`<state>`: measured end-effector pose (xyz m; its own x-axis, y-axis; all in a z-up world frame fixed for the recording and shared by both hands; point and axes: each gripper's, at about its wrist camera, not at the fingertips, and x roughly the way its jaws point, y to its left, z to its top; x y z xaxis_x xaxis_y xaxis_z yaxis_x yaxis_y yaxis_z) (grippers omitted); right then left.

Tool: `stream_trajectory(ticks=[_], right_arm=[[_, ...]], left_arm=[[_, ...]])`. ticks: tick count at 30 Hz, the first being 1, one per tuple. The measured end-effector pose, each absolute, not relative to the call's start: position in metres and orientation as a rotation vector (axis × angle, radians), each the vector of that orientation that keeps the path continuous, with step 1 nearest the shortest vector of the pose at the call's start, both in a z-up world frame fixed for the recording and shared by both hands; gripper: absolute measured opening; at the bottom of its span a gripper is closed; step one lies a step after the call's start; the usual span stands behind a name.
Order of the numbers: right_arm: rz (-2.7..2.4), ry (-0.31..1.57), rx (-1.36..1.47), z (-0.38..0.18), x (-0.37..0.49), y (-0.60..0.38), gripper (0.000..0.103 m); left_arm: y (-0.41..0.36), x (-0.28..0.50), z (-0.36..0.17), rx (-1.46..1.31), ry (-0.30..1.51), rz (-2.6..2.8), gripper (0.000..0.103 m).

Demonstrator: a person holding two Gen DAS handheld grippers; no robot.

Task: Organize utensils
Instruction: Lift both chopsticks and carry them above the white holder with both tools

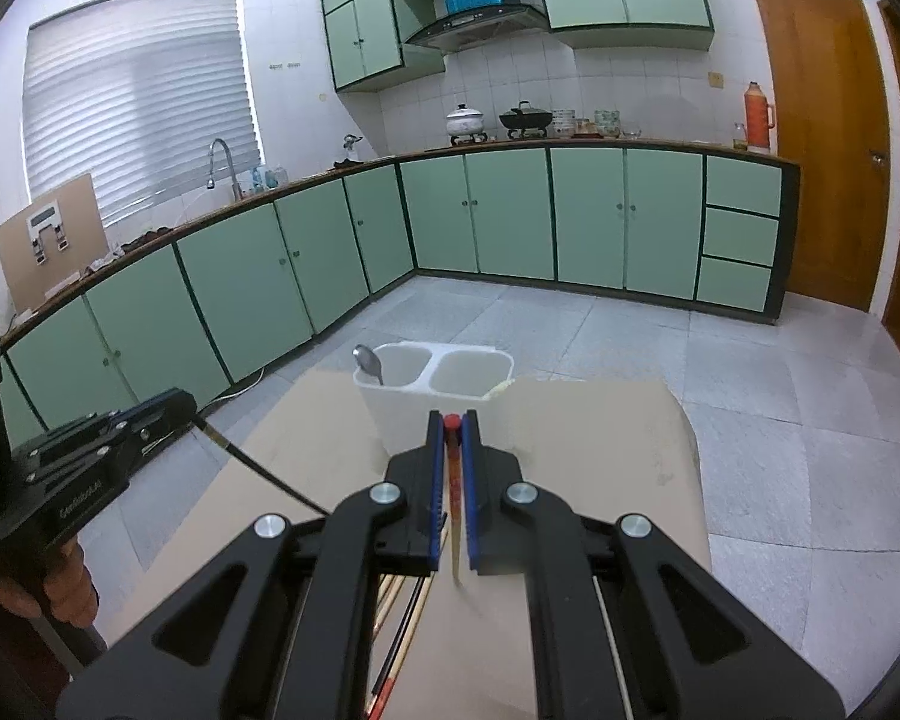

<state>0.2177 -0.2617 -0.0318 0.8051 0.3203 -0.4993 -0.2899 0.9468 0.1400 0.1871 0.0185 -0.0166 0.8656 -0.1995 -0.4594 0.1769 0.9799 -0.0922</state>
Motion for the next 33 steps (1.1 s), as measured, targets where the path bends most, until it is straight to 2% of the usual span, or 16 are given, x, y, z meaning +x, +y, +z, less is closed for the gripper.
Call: stream_trajectory(ticks=[9, 23, 33], right_arm=[[0.331, 0.491, 0.071, -0.006, 0.247, -0.253, 0.005], [0.330, 0.327, 0.083, 0.058, 0.272, -0.256, 0.005], [0.273, 0.309, 0.038, 0.056, 0.308, -0.253, 0.005]], left_arm=[[0.018, 0.214, -0.002, -0.082, 0.464, -0.184, 0.006], [0.015, 0.246, 0.072, -0.131, 0.268, -0.201, 0.006], [0.015, 0.298, 0.087, -0.128, 0.162, -0.143, 0.006]])
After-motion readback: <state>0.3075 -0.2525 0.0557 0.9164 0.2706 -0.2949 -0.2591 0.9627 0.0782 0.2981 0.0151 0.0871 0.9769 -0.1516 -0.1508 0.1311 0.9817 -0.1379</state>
